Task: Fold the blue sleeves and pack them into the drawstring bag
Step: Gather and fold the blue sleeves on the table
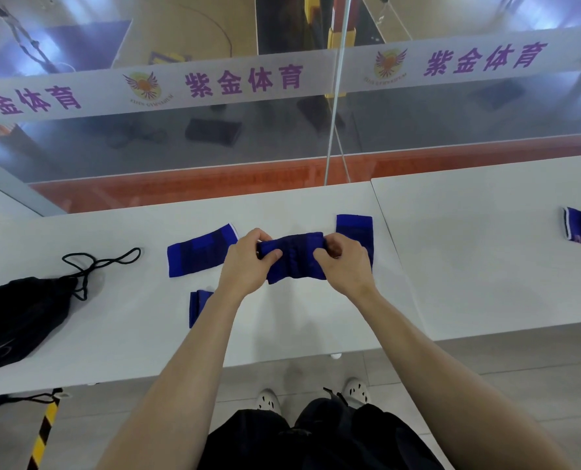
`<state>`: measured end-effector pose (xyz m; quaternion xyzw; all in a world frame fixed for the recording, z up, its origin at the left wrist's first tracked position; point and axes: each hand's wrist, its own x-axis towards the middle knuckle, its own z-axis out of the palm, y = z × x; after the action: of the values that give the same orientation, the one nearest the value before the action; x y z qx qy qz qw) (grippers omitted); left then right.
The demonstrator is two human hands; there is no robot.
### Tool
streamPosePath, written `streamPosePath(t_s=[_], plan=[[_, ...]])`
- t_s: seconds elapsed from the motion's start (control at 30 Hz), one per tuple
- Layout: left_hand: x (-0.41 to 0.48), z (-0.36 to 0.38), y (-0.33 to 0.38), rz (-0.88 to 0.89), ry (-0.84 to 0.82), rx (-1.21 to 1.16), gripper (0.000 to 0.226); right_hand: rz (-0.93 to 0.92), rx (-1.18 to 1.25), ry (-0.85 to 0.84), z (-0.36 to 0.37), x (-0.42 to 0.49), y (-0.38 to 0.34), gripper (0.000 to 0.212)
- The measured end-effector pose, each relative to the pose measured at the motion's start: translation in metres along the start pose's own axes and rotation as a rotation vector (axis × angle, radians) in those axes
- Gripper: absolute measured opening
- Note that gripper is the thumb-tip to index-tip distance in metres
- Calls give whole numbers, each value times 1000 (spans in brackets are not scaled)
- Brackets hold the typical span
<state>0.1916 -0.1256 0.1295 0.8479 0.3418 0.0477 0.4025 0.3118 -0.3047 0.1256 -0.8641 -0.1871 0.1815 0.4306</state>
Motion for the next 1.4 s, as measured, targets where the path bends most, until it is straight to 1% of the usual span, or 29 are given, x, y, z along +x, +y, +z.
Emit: streamPosePath(t_s=[0.07,0.13,0.17,0.23,0.3,0.37,0.47,0.53,0.6,0.67,0.77,0.87,0.9,0.97,1.03,1.07,1.13,1.2,1.23,1.3,1.33,1.4], plan=[[1,-6,-3,-8,-138,-191,16,6,61,-22,-3,4,5,10],[-3,-13,0,-24,-290,-363,25,14,107,-44,-6,9,9,15],[-5,-14,1,-22,-337,-403,28,17,117,-49,-7,11,11,18],[-6,-14,5,-21,-372,-455,28,28,125,-27,-6,11,11,26],[-8,-12,11,-37,-358,-511,26,9,89,53,-3,10,11,35],[-8,-9,16,-43,-317,-531,24,-52,44,115,0,6,9,34],[-7,-5,20,-51,-265,-528,21,-135,-19,115,2,0,6,36],[-7,-4,22,-49,-263,-530,19,-173,14,40,0,-3,4,37],[-8,-5,25,-19,-285,-512,18,-192,132,-128,-1,-5,1,36],[-9,-7,28,13,-309,-475,18,-192,161,-255,-1,-5,1,41],[-7,-6,29,70,-295,-364,16,-129,178,-264,0,-1,4,51],[-6,-4,26,107,-218,-226,19,-76,240,-277,0,1,5,50],[-6,-6,25,93,-213,-245,20,-65,260,-283,0,1,4,49],[-4,-11,21,31,-252,-376,21,-30,307,-276,0,2,2,49],[-4,-17,18,-13,-298,-481,21,16,340,-223,3,2,-1,51],[-4,-18,17,-29,-292,-504,23,39,344,-190,5,2,-2,52],[-5,-19,12,-51,-211,-534,27,96,348,-180,11,4,-4,58],[-7,-16,4,-89,-118,-574,35,181,398,-236,18,5,-7,64],[-7,-15,-1,-114,-96,-596,42,210,407,-257,22,5,-8,64],[-8,-15,-13,-150,-113,-629,52,217,343,-271,27,6,-12,58],[-9,-16,-19,-157,-140,-620,52,204,289,-280,30,6,-15,54],[-11,-22,-31,-146,-192,-535,44,157,185,-321,38,5,-19,50]])
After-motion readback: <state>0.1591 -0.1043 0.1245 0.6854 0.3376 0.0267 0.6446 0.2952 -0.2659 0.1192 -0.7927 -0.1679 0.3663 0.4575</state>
